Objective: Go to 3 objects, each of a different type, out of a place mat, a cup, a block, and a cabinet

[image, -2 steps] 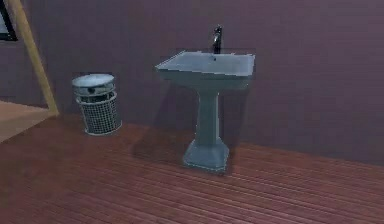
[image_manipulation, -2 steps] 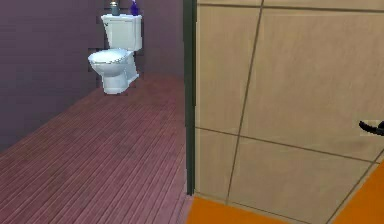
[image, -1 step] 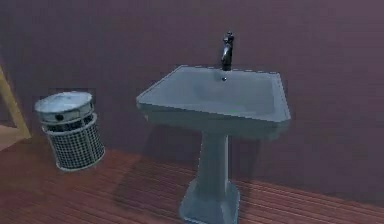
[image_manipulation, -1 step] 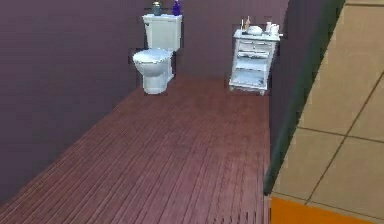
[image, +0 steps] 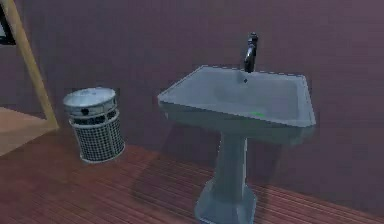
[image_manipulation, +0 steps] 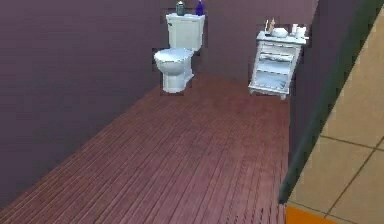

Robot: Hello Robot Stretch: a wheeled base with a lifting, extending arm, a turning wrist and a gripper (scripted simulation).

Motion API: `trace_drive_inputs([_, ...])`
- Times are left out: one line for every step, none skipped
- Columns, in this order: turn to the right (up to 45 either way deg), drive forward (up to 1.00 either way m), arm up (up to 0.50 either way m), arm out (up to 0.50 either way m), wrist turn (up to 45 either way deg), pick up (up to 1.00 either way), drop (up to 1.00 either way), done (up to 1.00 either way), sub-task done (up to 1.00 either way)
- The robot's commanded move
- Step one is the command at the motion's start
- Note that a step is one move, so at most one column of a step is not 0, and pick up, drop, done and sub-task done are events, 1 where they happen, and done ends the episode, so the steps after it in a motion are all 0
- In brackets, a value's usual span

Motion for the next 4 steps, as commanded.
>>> trace_drive_inputs([0.0,0.35,0.0,0.0,0.0,0.0,0.0,0.0,0.0])
trace_drive_inputs([-45.0,0.0,0.0,0.0,0.0,0.0,0.0,0.0,0.0])
trace_drive_inputs([-3.0,0.0,0.0,0.0,0.0,0.0,0.0,0.0,0.0])
trace_drive_inputs([0.0,1.0,0.0,0.0,0.0,0.0,0.0,0.0,0.0])
